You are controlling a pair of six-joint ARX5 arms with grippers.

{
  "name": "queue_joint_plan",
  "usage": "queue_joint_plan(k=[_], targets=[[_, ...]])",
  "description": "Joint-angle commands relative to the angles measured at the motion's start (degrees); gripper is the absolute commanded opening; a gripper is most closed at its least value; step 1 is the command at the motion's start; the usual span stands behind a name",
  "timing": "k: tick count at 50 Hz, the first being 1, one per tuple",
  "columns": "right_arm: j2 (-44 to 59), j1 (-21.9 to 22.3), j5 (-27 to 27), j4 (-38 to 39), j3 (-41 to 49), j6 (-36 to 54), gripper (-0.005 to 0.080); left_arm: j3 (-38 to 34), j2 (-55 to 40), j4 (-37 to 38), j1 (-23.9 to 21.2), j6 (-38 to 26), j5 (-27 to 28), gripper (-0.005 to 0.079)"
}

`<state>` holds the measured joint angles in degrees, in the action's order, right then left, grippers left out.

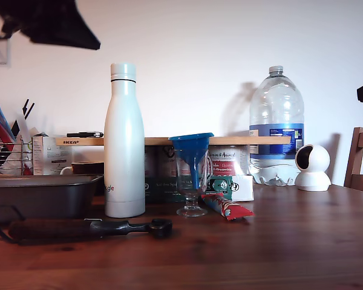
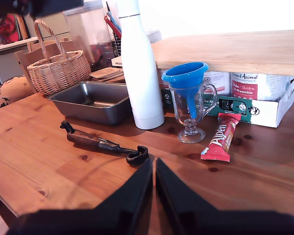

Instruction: Touch the lid of the water bottle in front of you

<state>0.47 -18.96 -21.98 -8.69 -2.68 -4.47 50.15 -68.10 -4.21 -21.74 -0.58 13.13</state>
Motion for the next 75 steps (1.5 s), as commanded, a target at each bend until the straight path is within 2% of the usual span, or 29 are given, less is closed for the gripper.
queue_joint_plan(k=[1,18,49,66,75], targets=[[-0.4,-0.2,0.0,0.2,0.4,-0.1,-0.0013,2.6,-1.7,2.9,-0.2,-1.5,-0.1,-0.0019],[-0.4,-0.2,0.0,0.2,0.4,-0.1,-0.0013,16.1,-9.4,17.4,-0.2,-3.5,-0.1,-0.0019],[-0.4,-0.2,0.0,0.2,0.4,0.0,-0.0013,35.0,-19.3,33.6,-0.1,-7.1,-2.3,-0.0019],[-0.4,-0.2,0.0,0.2,0.4,0.0,-0.0013,49.1,-27.2,47.0,-0.1,-8.1,-2.2,-0.0019],[-0.4,-0.2,0.0,0.2,0.4,0.0,-0.0013,52.9,-29.8,50.2,-0.1,-8.5,-2.2,-0.0019]])
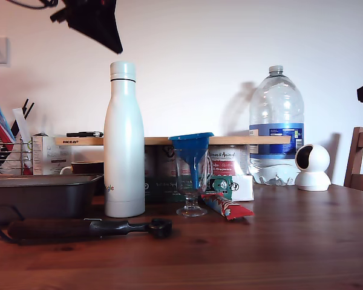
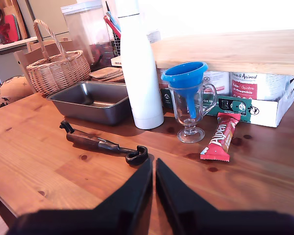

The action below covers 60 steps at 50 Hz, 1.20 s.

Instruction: Touch the lid of the water bottle in front of you

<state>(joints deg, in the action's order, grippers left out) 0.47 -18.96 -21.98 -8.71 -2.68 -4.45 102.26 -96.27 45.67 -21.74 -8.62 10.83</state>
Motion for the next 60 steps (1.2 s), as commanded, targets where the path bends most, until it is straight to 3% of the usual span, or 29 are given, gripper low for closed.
queue_joint_plan(k=[1,30,60], targets=[[-0.4,-0.2,0.0,0.2,0.4,-0.1,-0.0013,1.0,-1.9,0.7,-0.1,-0.5,0.1,-0.0019],[-0.4,-0.2,0.0,0.2,0.4,-0.1,-0.0013,1.5,-3.7,5.3,-0.1,-0.9,0.2,-0.0019],[-0.4,-0.2,0.0,0.2,0.4,-0.1,-0.0013,1.5,-3.9,5.4,-0.1,-0.9,0.0,-0.0019]])
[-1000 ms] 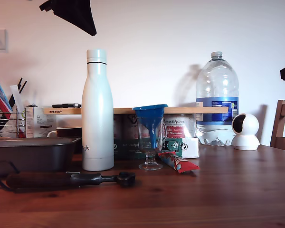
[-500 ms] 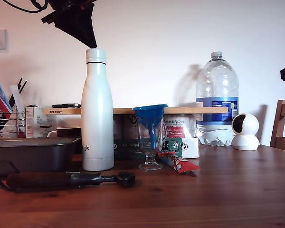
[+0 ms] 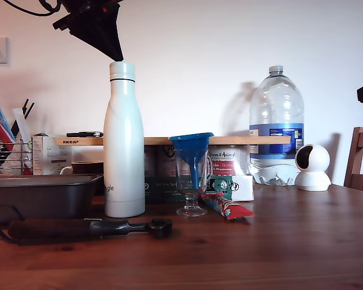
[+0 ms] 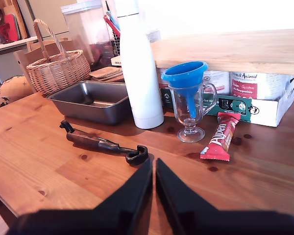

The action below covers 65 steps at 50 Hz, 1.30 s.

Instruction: Touch the lid of the water bottle in front of you

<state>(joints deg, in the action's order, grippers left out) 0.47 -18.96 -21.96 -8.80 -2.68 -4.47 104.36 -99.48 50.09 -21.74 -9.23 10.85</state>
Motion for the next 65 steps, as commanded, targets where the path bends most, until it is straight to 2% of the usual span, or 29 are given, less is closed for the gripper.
queue_joint_plan(k=[1,29,44,57,65], targets=[[-0.4,-0.2,0.0,0.3,0.4,0.0,-0.0013,-0.6,-0.7,0.9,-0.1,-0.3,0.0,-0.0019],[-0.4,-0.2,0.0,0.3,0.4,0.0,-0.0013,0.8,0.3,-2.2,0.0,-0.5,0.2,-0.0019],[-0.4,-0.2,0.0,-0.3,0.4,0.0,-0.0013,0.8,5.9,-3.1,0.1,-0.9,0.3,-0.0019],[-0.4,-0.1,1.4,-0.2,0.4,0.0,-0.0012,0.7,9.6,-3.1,0.7,-0.9,2.9,-0.0019],[-0.4,-0.1,1.6,0.0,0.4,0.0,-0.0012,-1.8,12.1,-5.7,0.7,-1.3,2.9,-0.0019]])
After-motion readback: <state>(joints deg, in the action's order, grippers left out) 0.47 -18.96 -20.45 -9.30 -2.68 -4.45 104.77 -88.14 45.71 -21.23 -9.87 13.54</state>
